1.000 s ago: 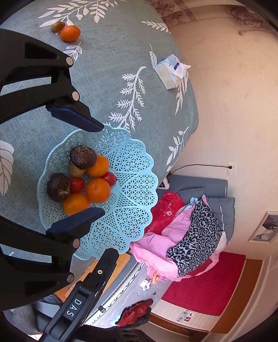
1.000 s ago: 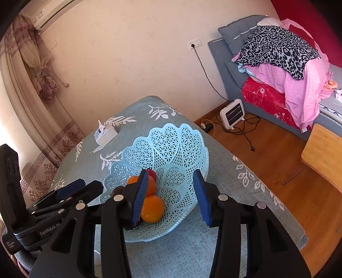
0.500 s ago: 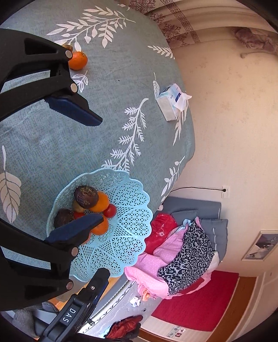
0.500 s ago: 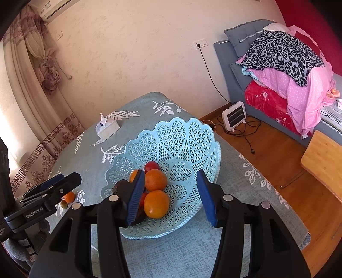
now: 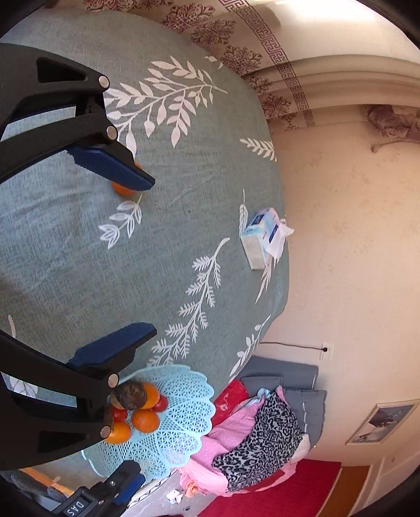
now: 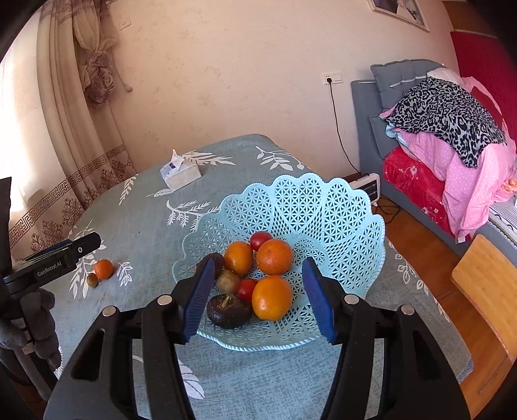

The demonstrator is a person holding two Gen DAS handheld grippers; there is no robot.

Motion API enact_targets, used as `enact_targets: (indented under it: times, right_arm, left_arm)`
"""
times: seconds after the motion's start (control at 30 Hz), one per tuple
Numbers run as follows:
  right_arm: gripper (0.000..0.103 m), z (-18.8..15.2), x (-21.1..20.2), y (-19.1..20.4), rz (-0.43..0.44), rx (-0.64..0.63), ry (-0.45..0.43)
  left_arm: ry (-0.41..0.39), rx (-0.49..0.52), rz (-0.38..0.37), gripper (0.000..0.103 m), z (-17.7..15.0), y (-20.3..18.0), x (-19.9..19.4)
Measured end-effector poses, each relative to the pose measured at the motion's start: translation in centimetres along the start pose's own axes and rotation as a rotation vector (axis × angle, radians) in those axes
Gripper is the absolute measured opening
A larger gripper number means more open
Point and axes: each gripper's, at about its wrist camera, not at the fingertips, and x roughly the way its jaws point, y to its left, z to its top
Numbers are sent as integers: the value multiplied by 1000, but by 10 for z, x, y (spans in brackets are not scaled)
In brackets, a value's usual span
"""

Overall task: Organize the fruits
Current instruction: 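Move the left tool to the brown kiwi and close on it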

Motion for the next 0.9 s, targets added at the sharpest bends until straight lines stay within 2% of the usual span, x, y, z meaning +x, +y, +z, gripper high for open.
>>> enact_targets:
  times: [0.23,0.57,0.9]
  right_arm:
    - [59,-6,6,12,13,-38,18]
    - [59,-13,11,26,16,-88,35]
    - [59,-17,16,33,25,-109,56]
  left_arm:
    - [-14,-72,87,83,0,48,-3]
    - [31,-185,171,82,-9,102,10]
    - [121,-213,156,65,-29,118,40]
